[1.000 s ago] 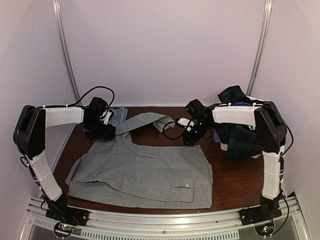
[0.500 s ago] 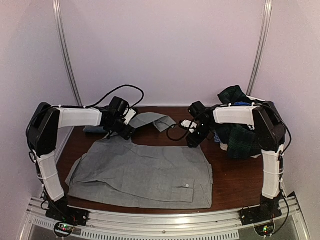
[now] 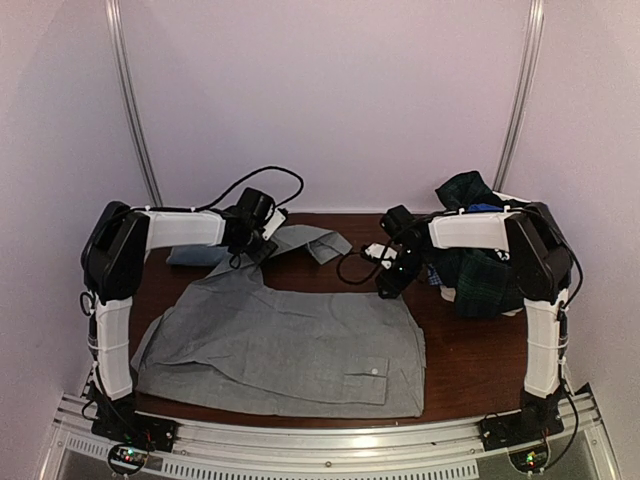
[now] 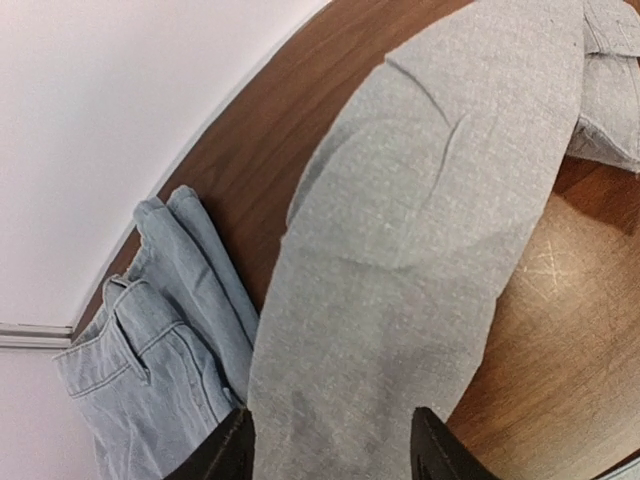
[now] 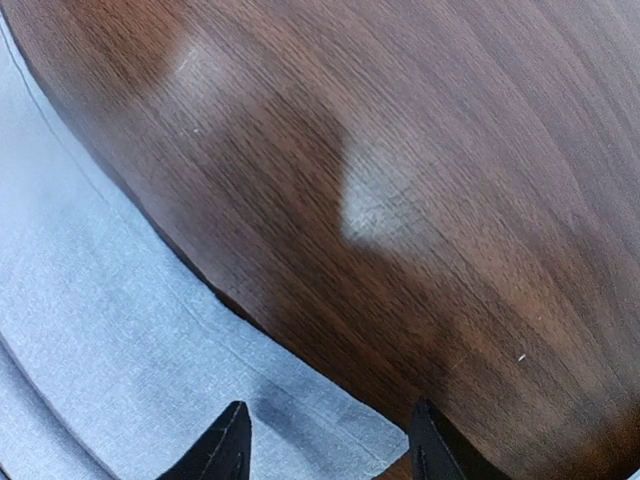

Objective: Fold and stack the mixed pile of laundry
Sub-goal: Pick up the 1/3-folded shirt from the center of the board.

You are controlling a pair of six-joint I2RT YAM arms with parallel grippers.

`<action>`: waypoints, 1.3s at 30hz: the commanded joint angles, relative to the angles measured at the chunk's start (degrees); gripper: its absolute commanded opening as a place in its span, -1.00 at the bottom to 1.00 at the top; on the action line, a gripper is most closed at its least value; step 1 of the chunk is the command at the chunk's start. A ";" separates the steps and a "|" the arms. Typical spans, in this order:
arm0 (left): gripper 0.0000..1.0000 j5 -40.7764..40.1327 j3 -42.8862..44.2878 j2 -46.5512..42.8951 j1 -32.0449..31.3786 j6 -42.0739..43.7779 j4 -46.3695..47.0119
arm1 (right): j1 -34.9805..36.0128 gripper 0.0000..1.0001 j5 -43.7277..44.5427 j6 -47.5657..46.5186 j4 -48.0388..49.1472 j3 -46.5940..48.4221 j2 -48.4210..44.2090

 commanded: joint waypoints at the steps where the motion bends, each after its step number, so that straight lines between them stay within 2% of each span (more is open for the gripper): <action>1: -0.04 -1.74 1.97 -1.53 0.37 0.80 2.82 | -0.58 0.08 -0.22 -1.02 -1.09 0.10 1.57; 3: -0.18 -0.78 1.97 -1.99 0.94 0.35 2.75 | -0.58 0.08 -0.26 -1.30 -1.68 0.22 1.69; 5: -0.17 1.75 1.86 -2.45 1.05 1.09 2.53 | -0.60 0.08 -0.15 -1.38 -2.15 0.14 1.35; 8: 0.18 8.07 -1.43 -4.55 -0.29 4.66 4.48 | -0.66 0.08 -2.41 -1.35 -1.67 -0.48 -0.32; 11: 0.40 11.31 -4.31 -4.96 -1.32 6.94 6.27 | -0.66 0.09 -3.65 -1.62 -1.58 -0.45 -1.43; 15: 0.58 8.94 -2.85 -2.61 -1.39 8.07 6.75 | -0.96 0.12 -3.75 -2.88 -3.49 0.57 -1.02; 16: 0.73 8.18 -2.52 -1.98 -1.49 8.89 7.05 | -1.04 0.13 -3.96 -3.32 -4.36 0.81 -0.76; 18: 0.83 7.10 -1.88 -0.89 -1.53 10.12 7.58 | -1.22 0.15 -4.46 -4.12 -5.36 0.93 -0.51; 23: 0.83 5.16 -0.39 1.20 -1.52 10.88 8.02 | -1.55 0.15 1.20 -4.04 -6.54 1.34 0.85; 29: 0.78 5.78 -0.19 1.87 -1.52 10.46 8.83 | -1.61 0.15 1.61 -2.48 -3.15 0.97 -1.79; 39: 0.73 4.21 1.13 3.30 -1.50 10.68 8.01 | -1.63 0.18 5.43 -2.70 -4.51 1.95 -0.83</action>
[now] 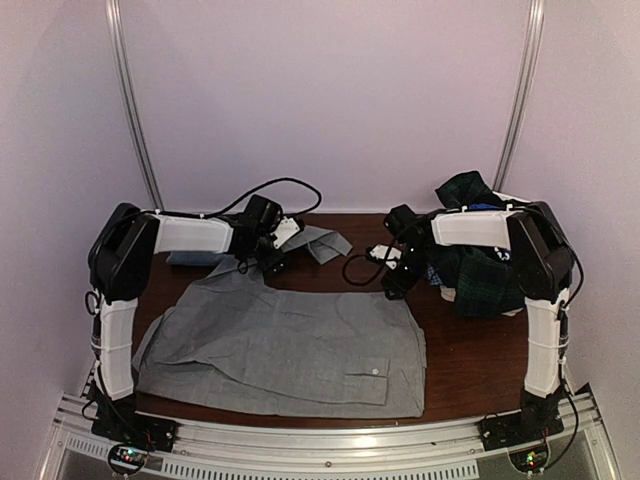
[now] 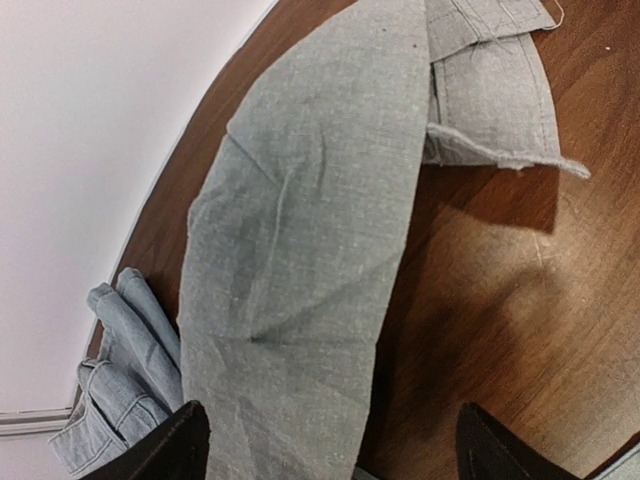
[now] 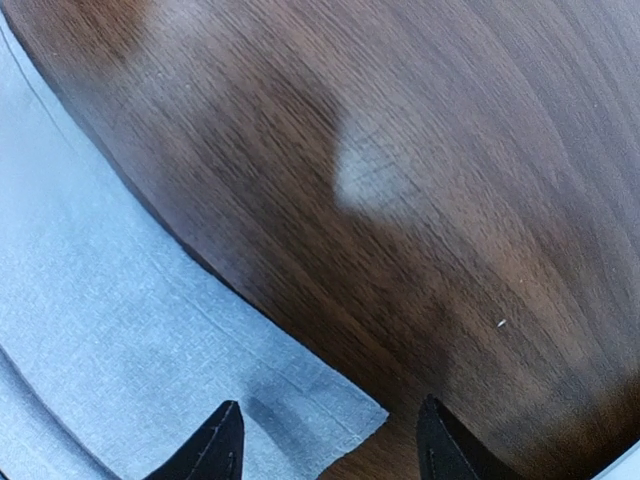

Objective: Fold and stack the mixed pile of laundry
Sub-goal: Pick up the 1/3-folded shirt from the center of the board.

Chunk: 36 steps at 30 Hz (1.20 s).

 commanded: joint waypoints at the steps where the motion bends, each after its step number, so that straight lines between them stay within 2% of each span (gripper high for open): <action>1: 0.73 -2.08 2.77 1.81 0.19 0.84 1.96 | -0.53 0.17 3.96 -0.18 -1.40 1.49 0.22; 5: 0.71 -3.36 3.59 2.32 0.19 0.93 1.66 | -0.54 0.09 4.04 -1.27 -3.70 2.03 3.16; 10: 0.57 -5.06 3.92 2.16 0.43 0.74 1.35 | -0.54 -0.11 2.45 -2.33 -3.84 0.87 3.55; 13: 0.43 -4.62 4.01 1.76 1.15 -0.28 1.17 | -0.58 -0.44 1.50 -2.60 -3.89 1.19 3.76; 17: 0.12 -3.47 4.09 1.03 2.02 -1.35 1.07 | -0.54 -1.00 0.56 -2.52 -3.92 2.41 3.68; 25: -0.37 -5.62 4.23 -1.10 3.11 -1.22 2.80 | -0.45 -1.00 -1.43 -1.66 -0.70 1.73 -0.75; 33: -1.00 -3.65 4.89 -3.71 4.24 -2.13 1.99 | -0.56 -1.00 -0.82 -0.20 1.17 0.11 -3.73; 36: -1.00 -0.99 4.91 -5.84 5.30 -4.00 -0.35 | -0.45 -1.00 -0.54 0.37 2.34 -1.24 -6.13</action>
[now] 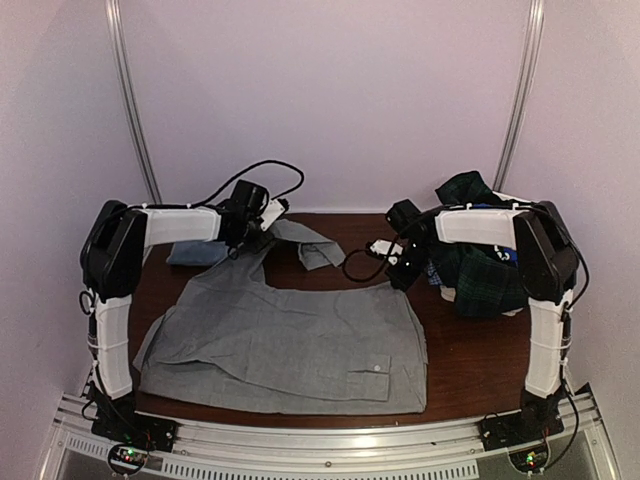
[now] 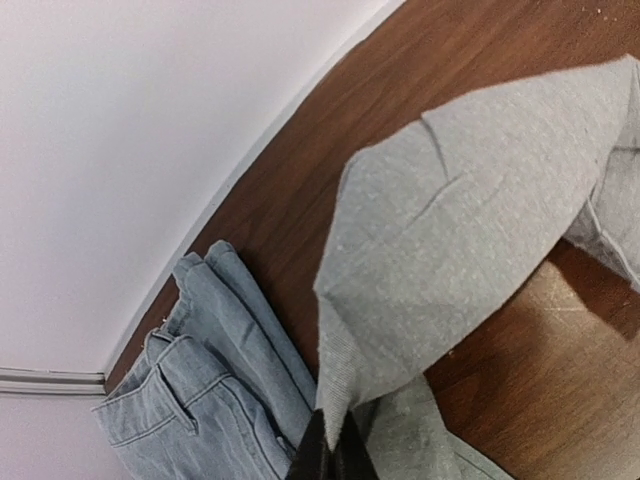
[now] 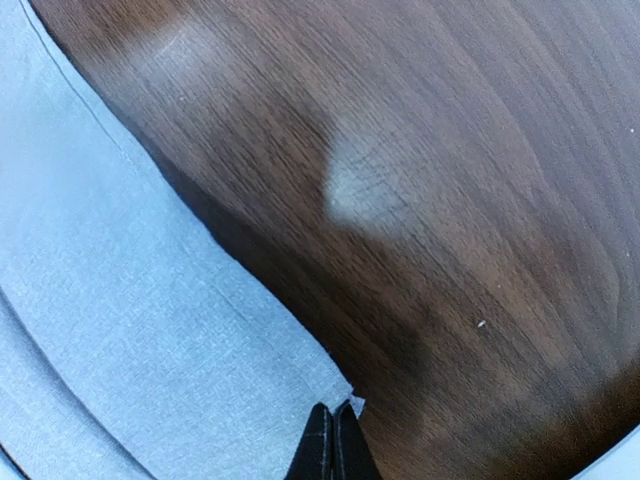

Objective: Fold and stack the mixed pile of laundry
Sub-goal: Pick up the 1/3-folded shirt from the center of the board.

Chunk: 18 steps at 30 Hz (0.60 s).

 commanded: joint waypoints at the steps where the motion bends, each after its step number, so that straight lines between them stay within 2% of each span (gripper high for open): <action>1: -1.00 4.69 1.85 -5.94 2.22 -3.03 -0.94 | -0.34 -1.00 0.17 1.77 2.91 -2.16 -6.23; 4: -1.00 10.41 2.49 -8.67 5.02 -6.33 -4.80 | -0.30 -1.00 0.83 2.76 4.03 -3.98 -9.03; 10: -1.00 15.56 5.07 -12.83 8.31 -10.48 -16.59 | -0.05 -1.00 0.69 5.20 6.62 -9.19 -15.11; 18: -1.00 24.03 -1.01 -22.70 11.40 -17.14 -23.22 | 1.87 -1.00 0.41 6.22 8.15 -15.99 -21.68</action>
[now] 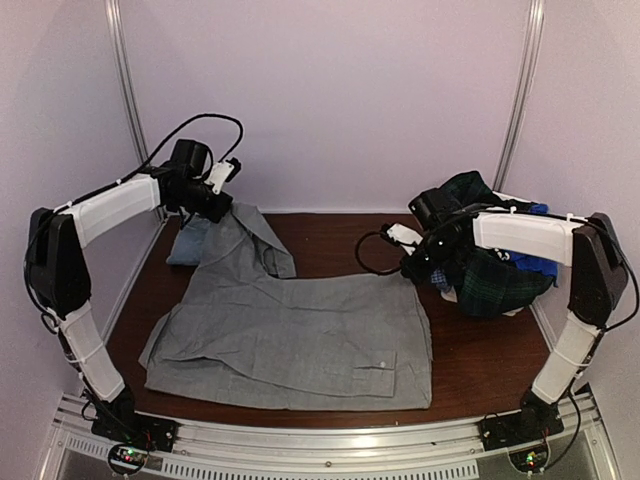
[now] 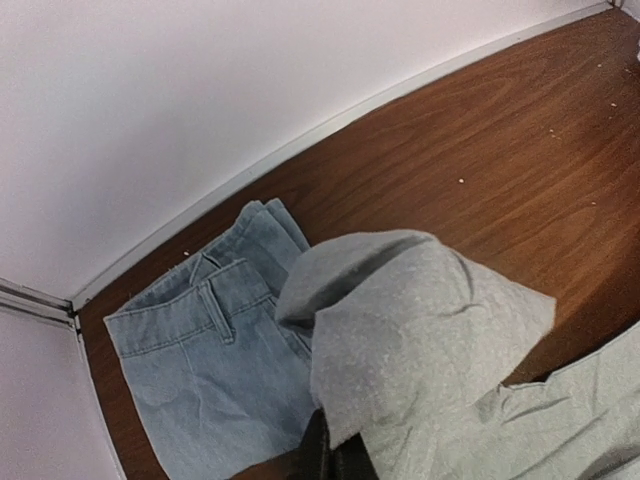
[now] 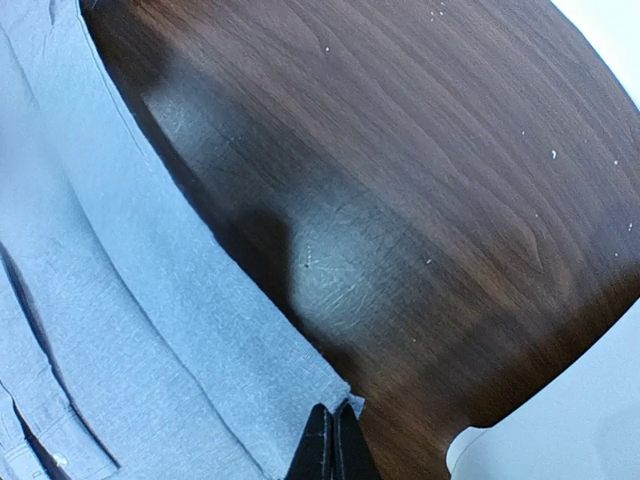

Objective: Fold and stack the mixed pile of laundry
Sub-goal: Pick up the 1/3-folded shirt from the center of the board, then fold the 1/3-folded shirt at the center of the board.

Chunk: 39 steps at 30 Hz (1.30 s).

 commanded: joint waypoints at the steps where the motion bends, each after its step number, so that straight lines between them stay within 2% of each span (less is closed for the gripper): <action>1: -1.00 6.34 -3.06 -6.56 1.07 -5.60 -5.74 | 1.31 -1.00 0.76 1.81 1.17 -2.93 -3.23; 18: -1.00 10.16 -15.46 -28.48 1.07 -11.62 -20.28 | 6.30 -1.00 5.79 3.70 0.75 -12.28 -14.26; 24: -1.00 12.40 -18.05 -33.27 1.08 -13.01 -25.79 | 7.48 -1.00 6.52 4.82 0.28 -15.23 -16.38; 30: -1.00 12.91 -23.46 -35.80 1.01 -15.74 -29.53 | 9.79 -1.00 7.09 4.49 -2.66 -16.52 -16.58; 34: -1.00 12.13 -30.32 -37.89 1.02 -17.74 -29.50 | 11.88 -1.00 7.92 3.65 -4.16 -17.70 -15.42; 39: -1.00 15.96 -37.08 -41.15 0.99 -19.75 -27.20 | 15.00 -1.00 7.94 2.32 -5.41 -19.39 -12.21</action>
